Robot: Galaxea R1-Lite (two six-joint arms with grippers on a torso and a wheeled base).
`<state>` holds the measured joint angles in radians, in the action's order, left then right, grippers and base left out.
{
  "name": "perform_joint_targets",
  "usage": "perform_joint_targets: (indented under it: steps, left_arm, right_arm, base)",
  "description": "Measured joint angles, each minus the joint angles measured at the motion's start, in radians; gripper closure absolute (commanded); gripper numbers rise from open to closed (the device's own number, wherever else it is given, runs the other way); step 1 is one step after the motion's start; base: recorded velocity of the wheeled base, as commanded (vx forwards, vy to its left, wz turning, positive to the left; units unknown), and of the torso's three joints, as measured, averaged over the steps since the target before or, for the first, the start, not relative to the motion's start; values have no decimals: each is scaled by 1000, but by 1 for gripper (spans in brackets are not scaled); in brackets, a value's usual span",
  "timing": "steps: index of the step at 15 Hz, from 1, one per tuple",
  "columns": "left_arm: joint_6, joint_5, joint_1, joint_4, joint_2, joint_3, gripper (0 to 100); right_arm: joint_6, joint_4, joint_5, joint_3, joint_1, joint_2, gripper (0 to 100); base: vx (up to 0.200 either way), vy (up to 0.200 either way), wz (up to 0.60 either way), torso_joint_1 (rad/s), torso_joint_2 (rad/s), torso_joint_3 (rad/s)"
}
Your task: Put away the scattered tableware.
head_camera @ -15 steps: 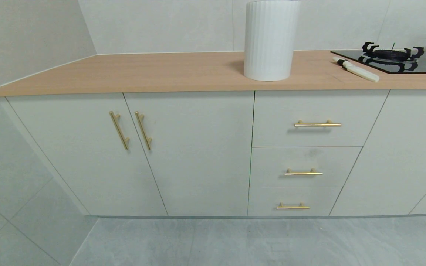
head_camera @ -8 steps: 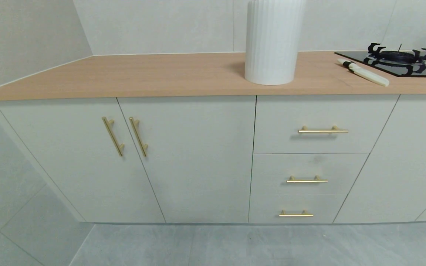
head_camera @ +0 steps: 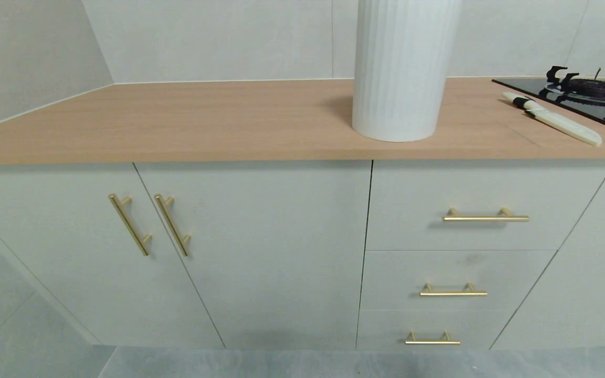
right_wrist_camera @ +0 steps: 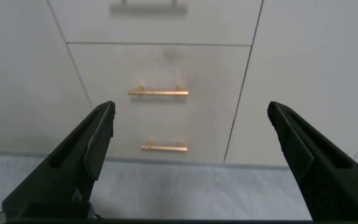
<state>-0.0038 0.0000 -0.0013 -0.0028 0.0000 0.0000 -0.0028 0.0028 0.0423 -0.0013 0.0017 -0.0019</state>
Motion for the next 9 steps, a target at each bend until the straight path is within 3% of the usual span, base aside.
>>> perform_joint_targets:
  steps: [1, 9]
  left_arm:
    - [0, -1, 0, 0, 0, 0, 0]
    - [0, 0, 0, 0, 0, 0, 0]
  right_arm:
    - [0, 0, 0, 0, -1, 0, 0]
    - [0, 0, 0, 1, -1, 0, 0]
  base:
    - [200, 0, 0, 2, -2, -2]
    - [0, 0, 0, 0, 0, 0]
